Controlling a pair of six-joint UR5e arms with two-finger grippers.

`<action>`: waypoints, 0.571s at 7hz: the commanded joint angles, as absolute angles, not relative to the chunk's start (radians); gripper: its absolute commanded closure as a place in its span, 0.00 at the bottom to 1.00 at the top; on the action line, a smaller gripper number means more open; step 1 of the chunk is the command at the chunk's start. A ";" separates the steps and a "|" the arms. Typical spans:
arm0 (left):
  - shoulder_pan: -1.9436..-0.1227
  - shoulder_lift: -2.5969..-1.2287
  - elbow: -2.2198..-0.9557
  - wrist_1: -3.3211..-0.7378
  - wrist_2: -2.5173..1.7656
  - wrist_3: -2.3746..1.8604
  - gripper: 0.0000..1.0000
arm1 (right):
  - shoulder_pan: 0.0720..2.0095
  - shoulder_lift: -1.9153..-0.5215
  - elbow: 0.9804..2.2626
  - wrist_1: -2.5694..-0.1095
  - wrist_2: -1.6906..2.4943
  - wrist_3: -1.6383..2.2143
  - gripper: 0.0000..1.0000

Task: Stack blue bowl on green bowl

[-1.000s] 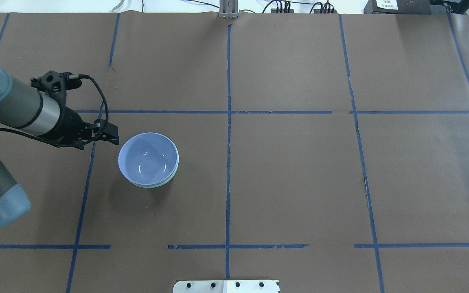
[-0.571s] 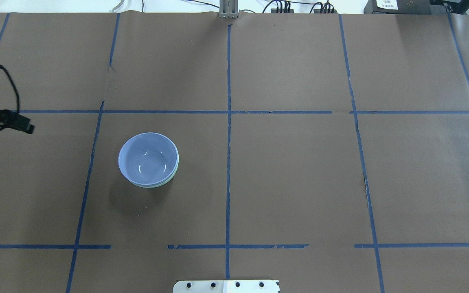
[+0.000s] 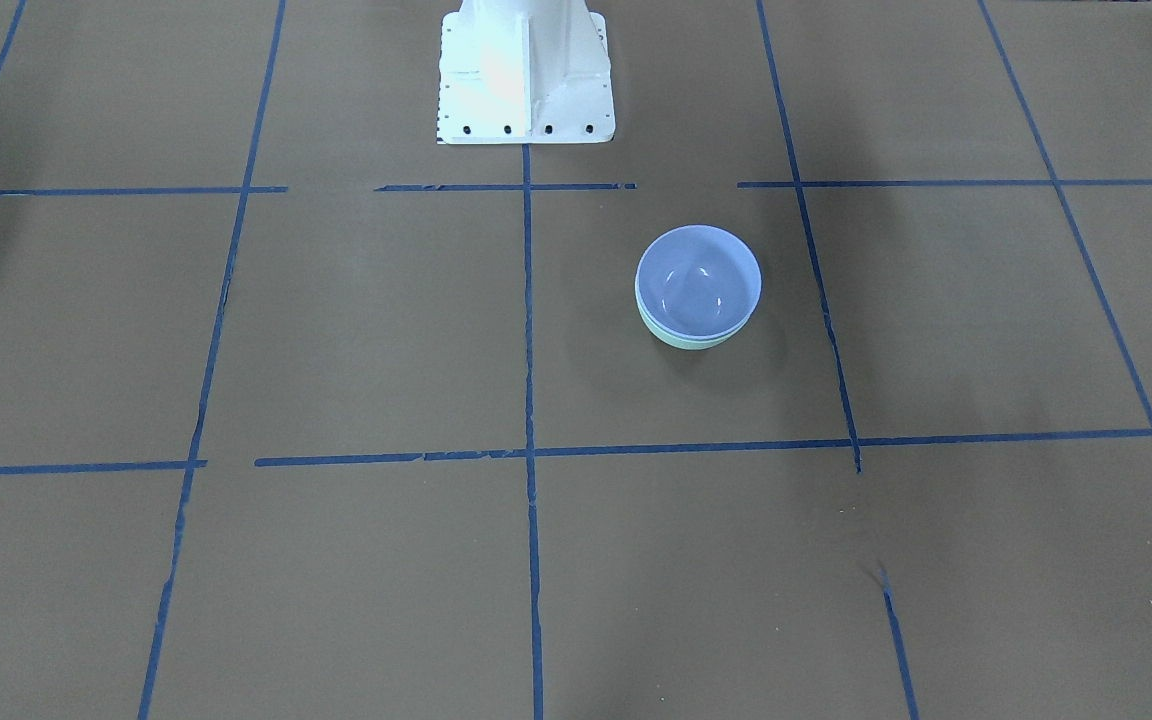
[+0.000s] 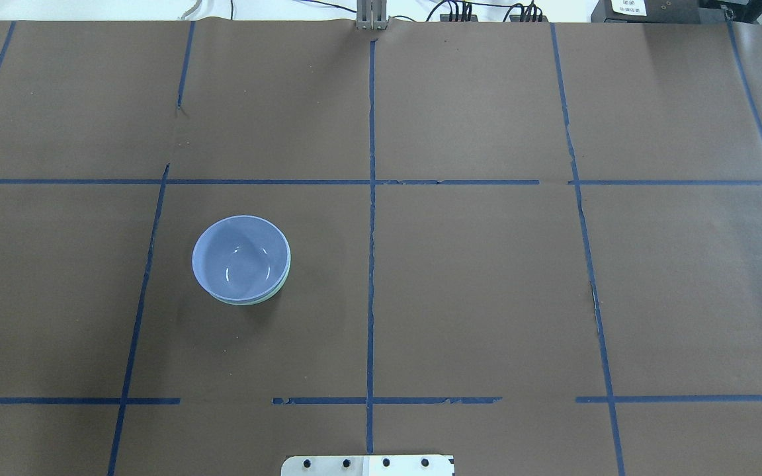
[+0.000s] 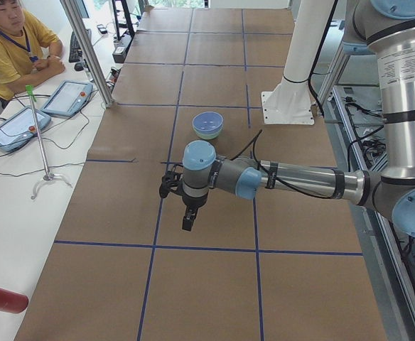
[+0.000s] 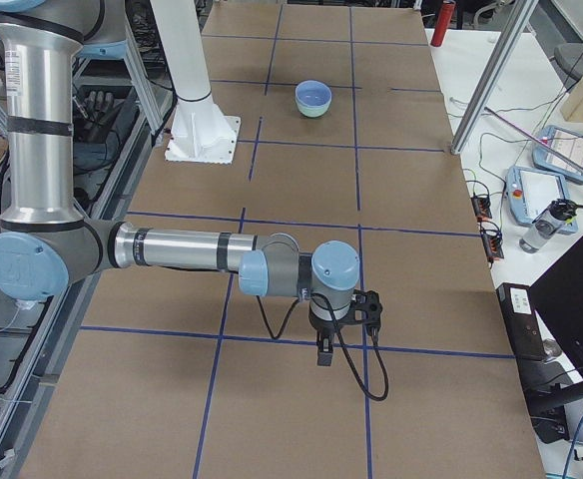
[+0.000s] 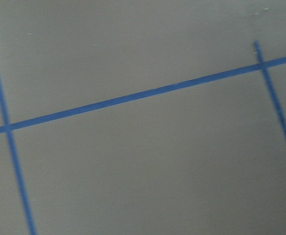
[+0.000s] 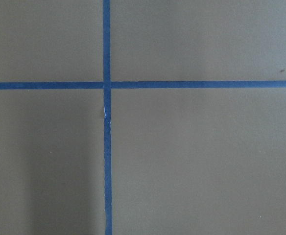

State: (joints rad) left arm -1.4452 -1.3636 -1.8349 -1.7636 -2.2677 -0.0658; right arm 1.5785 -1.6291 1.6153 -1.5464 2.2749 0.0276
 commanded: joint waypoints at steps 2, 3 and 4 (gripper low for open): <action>-1.532 -1.351 -1.804 -1.613 -2.368 0.129 0.00 | 1.578 -1.629 1.615 -1.546 2.276 0.028 0.00; -1.532 -1.354 -1.799 -1.621 -2.358 0.133 0.00 | 1.578 -1.629 1.615 -1.546 2.275 0.028 0.00; -1.532 -1.356 -1.798 -1.623 -2.362 0.130 0.00 | 1.578 -1.629 1.615 -1.546 2.275 0.028 0.00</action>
